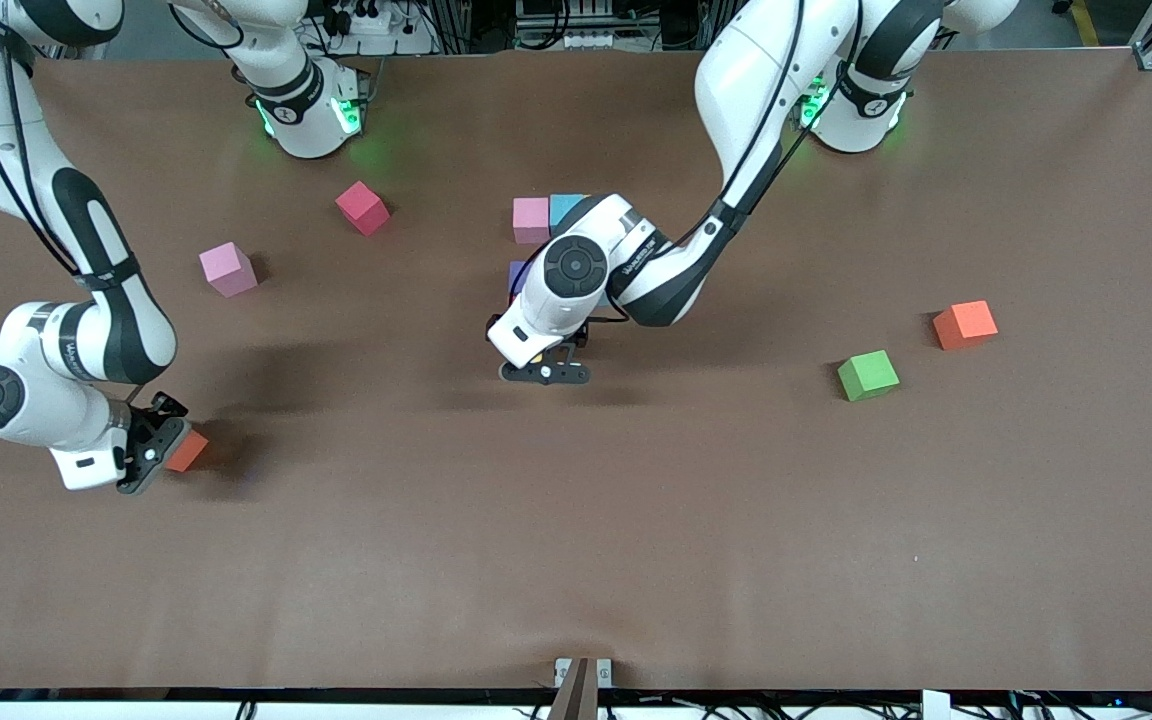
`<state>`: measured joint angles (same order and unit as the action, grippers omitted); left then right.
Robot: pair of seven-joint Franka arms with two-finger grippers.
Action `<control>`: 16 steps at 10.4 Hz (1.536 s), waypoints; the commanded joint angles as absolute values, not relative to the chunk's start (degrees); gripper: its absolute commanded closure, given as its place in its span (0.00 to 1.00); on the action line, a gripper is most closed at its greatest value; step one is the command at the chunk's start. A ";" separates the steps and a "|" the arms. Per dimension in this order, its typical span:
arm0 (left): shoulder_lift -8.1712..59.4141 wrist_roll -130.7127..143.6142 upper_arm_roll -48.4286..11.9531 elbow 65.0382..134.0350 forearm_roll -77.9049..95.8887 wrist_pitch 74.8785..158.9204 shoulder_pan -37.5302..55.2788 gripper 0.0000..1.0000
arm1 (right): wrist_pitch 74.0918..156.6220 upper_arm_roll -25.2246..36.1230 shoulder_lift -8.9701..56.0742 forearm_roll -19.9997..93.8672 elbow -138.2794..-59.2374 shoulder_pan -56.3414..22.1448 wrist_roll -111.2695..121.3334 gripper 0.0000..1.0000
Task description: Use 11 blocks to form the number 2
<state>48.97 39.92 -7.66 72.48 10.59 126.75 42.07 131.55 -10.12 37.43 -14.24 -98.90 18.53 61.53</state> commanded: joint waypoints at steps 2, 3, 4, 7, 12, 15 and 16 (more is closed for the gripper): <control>40.37 38.67 -8.87 73.74 9.06 119.47 37.29 0.00 | 124.12 -16.94 32.53 -13.18 -100.02 19.34 62.76 1.00; 36.86 34.84 -8.53 75.13 8.79 116.66 34.57 0.00 | 122.62 -18.88 32.35 -13.10 -100.02 19.42 62.32 1.00; 34.13 27.06 -8.00 76.71 8.70 113.24 32.28 0.00 | 121.74 -20.20 32.34 -12.83 -100.11 19.51 62.05 1.00; 26.84 24.97 -6.24 83.53 8.53 105.48 25.17 0.00 | 118.23 -24.50 31.65 -10.63 -100.11 19.25 57.16 1.00; 18.64 21.88 -7.82 102.45 0.44 109.32 10.74 0.00 | 112.07 -31.11 27.87 -10.63 -100.28 16.71 42.03 1.00; 16.26 21.88 -8.08 111.51 -5.62 115.04 6.52 0.00 | 110.49 -36.10 27.07 -10.72 -100.46 15.30 34.49 1.00; 16.26 21.80 -8.09 112.66 -5.89 115.05 4.68 0.00 | 110.39 -37.78 27.07 -10.72 -100.37 14.34 32.89 1.00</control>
<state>19.46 21.71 -7.06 108.18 -4.24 113.59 7.26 111.03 -35.45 28.96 -11.32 -98.96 14.92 35.99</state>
